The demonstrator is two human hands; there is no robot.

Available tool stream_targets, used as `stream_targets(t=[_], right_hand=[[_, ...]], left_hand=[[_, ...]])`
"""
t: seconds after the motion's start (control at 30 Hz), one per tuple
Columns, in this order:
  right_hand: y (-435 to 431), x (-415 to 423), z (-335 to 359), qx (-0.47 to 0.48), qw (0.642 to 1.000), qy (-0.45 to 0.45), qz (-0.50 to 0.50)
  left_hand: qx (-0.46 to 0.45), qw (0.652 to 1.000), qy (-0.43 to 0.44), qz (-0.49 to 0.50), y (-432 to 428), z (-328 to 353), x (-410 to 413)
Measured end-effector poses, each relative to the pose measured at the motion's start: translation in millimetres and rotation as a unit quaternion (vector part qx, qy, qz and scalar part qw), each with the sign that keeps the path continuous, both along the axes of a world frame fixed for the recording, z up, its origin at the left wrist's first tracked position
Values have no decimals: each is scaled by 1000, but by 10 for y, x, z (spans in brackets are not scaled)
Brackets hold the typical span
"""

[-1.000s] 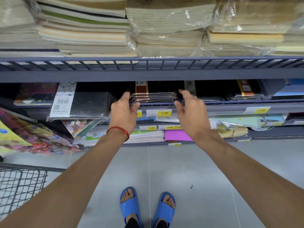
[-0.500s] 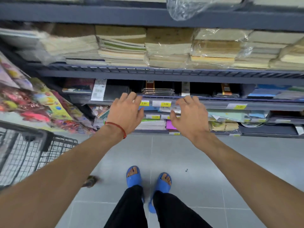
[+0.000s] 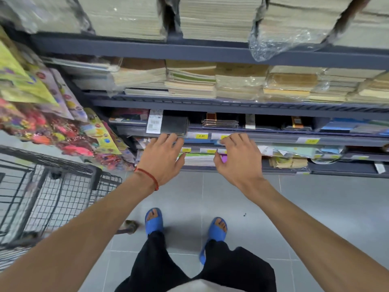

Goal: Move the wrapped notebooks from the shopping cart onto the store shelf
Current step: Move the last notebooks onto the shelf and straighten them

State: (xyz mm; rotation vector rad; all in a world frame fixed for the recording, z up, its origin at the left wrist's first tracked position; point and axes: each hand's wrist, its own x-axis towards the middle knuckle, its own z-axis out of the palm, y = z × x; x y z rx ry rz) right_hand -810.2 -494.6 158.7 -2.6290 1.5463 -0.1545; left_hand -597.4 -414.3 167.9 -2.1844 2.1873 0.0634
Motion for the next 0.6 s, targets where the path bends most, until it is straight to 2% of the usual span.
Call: stream_targets(t=[0.37,0.6], right_hand=[[456,1078,-229,-10,996,-64,-66],[381,1345,-539,30,993,-69,-88]], left_hand=[[0,999,32,-28,147,-284,1245],[19,994,103,10,9,-612,1478]])
